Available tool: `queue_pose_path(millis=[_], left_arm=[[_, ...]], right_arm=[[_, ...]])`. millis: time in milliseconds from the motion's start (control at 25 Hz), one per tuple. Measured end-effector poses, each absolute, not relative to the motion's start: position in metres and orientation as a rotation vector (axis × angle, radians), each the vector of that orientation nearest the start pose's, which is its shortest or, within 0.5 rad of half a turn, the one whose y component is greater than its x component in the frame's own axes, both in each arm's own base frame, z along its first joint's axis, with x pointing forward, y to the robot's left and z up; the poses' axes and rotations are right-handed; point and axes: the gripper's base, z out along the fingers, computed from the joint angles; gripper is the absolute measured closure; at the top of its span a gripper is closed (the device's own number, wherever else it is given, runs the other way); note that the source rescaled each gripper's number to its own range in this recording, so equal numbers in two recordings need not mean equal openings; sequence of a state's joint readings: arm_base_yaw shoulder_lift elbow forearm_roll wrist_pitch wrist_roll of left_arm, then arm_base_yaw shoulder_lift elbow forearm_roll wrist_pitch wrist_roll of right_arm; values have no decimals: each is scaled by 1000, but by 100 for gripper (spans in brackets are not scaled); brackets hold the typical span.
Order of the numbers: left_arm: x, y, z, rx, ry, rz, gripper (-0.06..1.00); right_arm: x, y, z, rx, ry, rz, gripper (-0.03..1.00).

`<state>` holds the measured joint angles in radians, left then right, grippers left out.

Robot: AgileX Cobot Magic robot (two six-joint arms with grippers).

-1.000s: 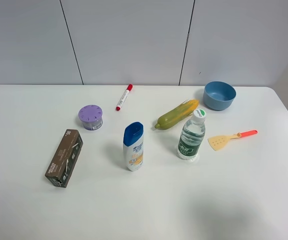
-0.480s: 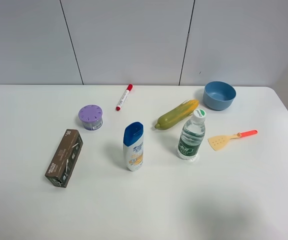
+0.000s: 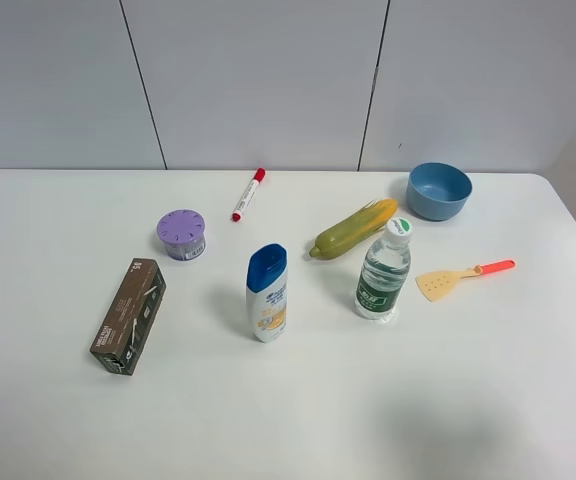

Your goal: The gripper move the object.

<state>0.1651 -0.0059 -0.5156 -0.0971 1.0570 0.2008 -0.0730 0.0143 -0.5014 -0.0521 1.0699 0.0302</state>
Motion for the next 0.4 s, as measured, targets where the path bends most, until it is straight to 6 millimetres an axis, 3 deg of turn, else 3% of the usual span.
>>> queue_pose_path(millis=[400], left_arm=[[-6, -9, 282, 41, 2017, 117, -5]], right_arm=[[-4, -4, 277, 109, 2064, -89, -3]])
